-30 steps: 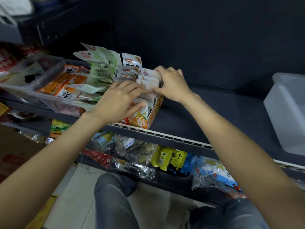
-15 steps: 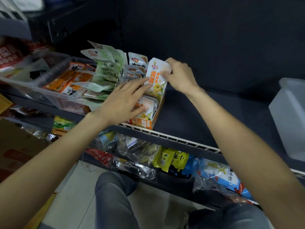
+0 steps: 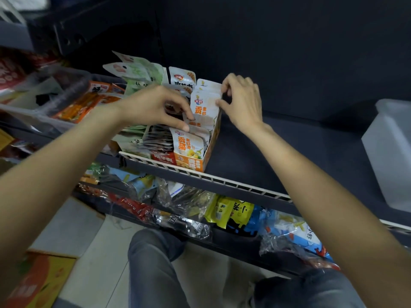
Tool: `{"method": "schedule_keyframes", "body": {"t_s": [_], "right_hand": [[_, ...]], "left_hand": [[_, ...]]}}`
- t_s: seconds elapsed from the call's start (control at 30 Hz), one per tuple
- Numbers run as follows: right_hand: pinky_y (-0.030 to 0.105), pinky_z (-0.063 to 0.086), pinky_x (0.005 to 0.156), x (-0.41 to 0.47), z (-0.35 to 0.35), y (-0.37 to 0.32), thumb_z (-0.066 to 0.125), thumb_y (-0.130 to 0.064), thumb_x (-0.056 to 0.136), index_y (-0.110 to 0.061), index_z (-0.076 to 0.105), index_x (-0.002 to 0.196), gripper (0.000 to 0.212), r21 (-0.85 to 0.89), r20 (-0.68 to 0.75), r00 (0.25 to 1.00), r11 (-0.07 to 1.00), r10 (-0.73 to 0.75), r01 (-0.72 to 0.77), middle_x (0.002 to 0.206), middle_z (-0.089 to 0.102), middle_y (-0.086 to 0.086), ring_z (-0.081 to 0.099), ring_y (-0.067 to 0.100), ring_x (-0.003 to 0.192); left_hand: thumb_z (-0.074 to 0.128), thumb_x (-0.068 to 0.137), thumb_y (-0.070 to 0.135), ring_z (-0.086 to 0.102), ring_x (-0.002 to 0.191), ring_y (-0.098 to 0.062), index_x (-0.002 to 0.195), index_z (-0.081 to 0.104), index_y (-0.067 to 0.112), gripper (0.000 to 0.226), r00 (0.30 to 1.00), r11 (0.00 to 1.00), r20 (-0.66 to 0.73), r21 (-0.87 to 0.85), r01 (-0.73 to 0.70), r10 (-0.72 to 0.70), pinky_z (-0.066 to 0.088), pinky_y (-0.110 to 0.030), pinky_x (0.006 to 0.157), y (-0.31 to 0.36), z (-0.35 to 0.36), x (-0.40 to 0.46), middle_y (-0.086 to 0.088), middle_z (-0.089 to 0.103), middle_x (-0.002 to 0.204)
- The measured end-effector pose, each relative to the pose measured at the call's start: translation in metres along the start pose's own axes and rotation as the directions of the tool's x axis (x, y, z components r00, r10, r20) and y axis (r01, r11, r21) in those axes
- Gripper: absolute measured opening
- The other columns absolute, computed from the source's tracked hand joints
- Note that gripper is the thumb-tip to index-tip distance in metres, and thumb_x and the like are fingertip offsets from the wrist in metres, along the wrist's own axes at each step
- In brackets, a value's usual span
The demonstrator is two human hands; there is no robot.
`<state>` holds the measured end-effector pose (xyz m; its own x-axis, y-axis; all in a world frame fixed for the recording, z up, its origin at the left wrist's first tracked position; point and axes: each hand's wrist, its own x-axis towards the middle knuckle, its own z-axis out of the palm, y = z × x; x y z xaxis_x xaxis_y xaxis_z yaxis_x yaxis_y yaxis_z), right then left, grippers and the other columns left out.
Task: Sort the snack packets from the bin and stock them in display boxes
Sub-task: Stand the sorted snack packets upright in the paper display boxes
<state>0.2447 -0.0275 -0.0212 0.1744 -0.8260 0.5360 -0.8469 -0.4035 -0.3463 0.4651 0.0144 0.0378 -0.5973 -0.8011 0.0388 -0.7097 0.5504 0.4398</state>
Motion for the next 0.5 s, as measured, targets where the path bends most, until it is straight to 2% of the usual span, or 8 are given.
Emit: {"method": "schedule_keyframes", "body": {"t_s": [0.07,0.13,0.2,0.23,0.33,0.37,0.43,0.5], "right_hand": [[0.031,0.036,0.081,0.002,0.003,-0.002,0.065,-0.012,0.08,-0.014,0.054,0.087,0.013,0.023,0.007,0.999,0.999,-0.039,0.039,0.076,0.05,-0.008,0.054,0.017,0.078],[0.029,0.034,0.08,-0.001,0.004,-0.002,0.061,-0.01,0.081,-0.016,0.059,0.084,0.007,0.078,0.026,0.995,0.993,-0.093,0.091,0.074,0.05,-0.01,0.054,0.016,0.075],[0.028,0.033,0.081,-0.005,0.004,0.0,0.06,-0.021,0.087,-0.019,0.064,0.089,0.005,0.177,0.046,0.992,0.979,-0.114,0.104,0.082,0.054,-0.013,0.054,0.012,0.082],[0.03,0.035,0.083,-0.008,0.002,0.001,0.058,-0.027,0.09,-0.02,0.066,0.093,0.011,0.254,0.057,0.992,0.963,-0.109,0.091,0.086,0.056,-0.014,0.054,0.011,0.086],[0.037,0.042,0.091,-0.018,-0.006,0.004,0.048,-0.035,0.096,-0.019,0.069,0.1,0.026,0.451,0.126,0.988,0.892,-0.092,0.026,0.099,0.061,-0.013,0.054,0.014,0.098],[0.039,0.041,0.095,-0.02,-0.008,0.004,0.048,-0.04,0.096,-0.021,0.069,0.102,0.029,0.461,0.146,0.983,0.887,-0.107,0.029,0.104,0.061,-0.015,0.053,0.013,0.103],[0.037,0.035,0.101,-0.025,-0.009,0.004,0.051,-0.051,0.089,-0.023,0.068,0.106,0.037,0.431,0.198,0.97,0.901,-0.141,0.043,0.112,0.06,-0.016,0.047,0.009,0.113],[0.032,0.029,0.102,-0.028,-0.008,0.004,0.057,-0.054,0.085,-0.022,0.066,0.112,0.043,0.401,0.256,0.956,0.916,-0.146,0.033,0.12,0.059,-0.012,0.042,0.008,0.12]], "left_hand": [[0.076,0.07,0.039,0.056,0.1,-0.003,0.096,0.07,0.031,0.028,0.994,0.988,0.097,0.142,-0.058,0.045,0.045,-0.026,0.088,0.0,-0.004,0.009,0.01,0.064,0.104],[0.076,0.075,0.033,0.056,0.105,-0.013,0.099,0.069,0.029,0.025,0.981,0.927,0.128,0.328,-0.183,0.148,0.047,-0.038,0.09,-0.001,-0.003,0.017,0.005,0.063,0.109],[0.076,0.076,0.028,0.054,0.108,-0.019,0.097,0.069,0.025,0.023,0.964,0.873,0.102,0.409,-0.265,0.245,0.046,-0.039,0.089,-0.004,-0.001,0.021,0.003,0.061,0.113],[0.077,0.075,0.026,0.052,0.11,-0.021,0.094,0.07,0.023,0.021,0.958,0.861,0.074,0.422,-0.283,0.279,0.045,-0.036,0.088,-0.005,0.0,0.023,0.001,0.059,0.116],[0.076,0.077,0.025,0.049,0.118,-0.02,0.088,0.07,0.021,0.013,0.968,0.885,0.055,0.396,-0.246,0.245,0.042,-0.034,0.091,-0.01,0.002,0.03,-0.003,0.053,0.129],[0.074,0.079,0.025,0.053,0.114,-0.019,0.087,0.07,0.02,0.01,0.978,0.902,0.07,0.378,-0.209,0.197,0.044,-0.033,0.089,-0.011,0.002,0.032,-0.003,0.056,0.126],[0.071,0.082,0.025,0.062,0.093,-0.02,0.087,0.069,0.017,0.009,0.992,0.918,0.06,0.374,-0.129,0.114,0.043,-0.029,0.074,-0.011,0.001,0.036,0.0,0.066,0.1],[0.069,0.084,0.024,0.063,0.079,-0.022,0.09,0.069,0.014,0.012,0.996,0.924,-0.029,0.376,-0.067,0.084,0.043,-0.029,0.068,-0.011,0.003,0.039,0.0,0.066,0.083]]}}
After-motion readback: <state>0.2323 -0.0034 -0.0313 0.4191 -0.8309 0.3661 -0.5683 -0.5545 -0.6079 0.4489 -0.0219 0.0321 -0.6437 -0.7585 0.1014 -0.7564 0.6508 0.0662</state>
